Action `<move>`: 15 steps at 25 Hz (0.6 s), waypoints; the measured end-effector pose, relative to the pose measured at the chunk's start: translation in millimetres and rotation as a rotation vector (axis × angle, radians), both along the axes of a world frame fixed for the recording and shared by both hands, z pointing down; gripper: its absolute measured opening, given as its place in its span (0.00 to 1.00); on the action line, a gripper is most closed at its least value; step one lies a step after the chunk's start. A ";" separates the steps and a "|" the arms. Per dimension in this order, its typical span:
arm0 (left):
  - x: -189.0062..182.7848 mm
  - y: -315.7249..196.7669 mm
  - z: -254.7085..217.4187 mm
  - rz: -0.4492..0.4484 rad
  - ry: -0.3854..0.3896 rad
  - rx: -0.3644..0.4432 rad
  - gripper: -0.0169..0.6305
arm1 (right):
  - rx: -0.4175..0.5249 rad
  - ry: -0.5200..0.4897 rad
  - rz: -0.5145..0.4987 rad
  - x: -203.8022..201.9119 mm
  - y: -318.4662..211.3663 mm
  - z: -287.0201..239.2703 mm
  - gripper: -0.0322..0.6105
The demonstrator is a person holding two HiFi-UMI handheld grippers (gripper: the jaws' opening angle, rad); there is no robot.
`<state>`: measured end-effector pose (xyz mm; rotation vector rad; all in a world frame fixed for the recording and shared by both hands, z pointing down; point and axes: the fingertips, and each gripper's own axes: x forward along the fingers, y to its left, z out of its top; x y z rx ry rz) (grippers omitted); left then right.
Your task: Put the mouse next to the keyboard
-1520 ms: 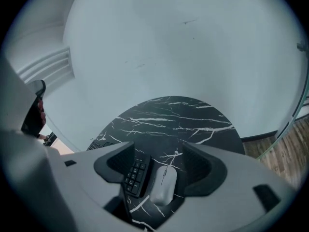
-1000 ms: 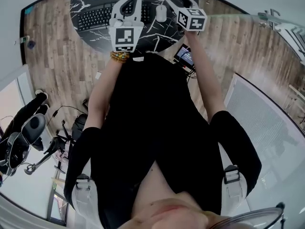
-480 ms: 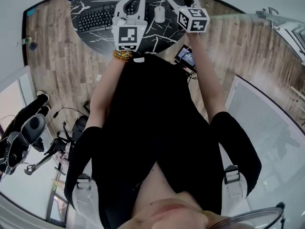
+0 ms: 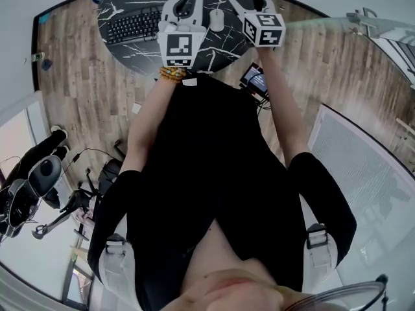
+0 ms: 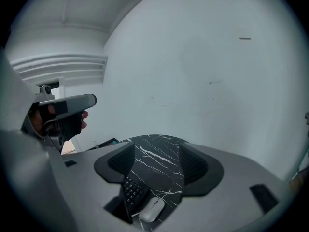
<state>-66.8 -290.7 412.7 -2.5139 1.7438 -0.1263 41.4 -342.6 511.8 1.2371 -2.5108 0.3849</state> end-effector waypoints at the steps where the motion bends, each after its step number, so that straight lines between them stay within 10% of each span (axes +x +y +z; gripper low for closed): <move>1: 1.2 0.7 0.3 0.001 0.000 0.000 0.05 | 0.000 0.000 -0.003 -0.1 1.1 -0.7 0.49; 15: 15.7 6.1 0.8 0.027 -0.004 0.011 0.05 | 0.239 -0.044 -0.132 -10.7 25.2 -54.8 0.32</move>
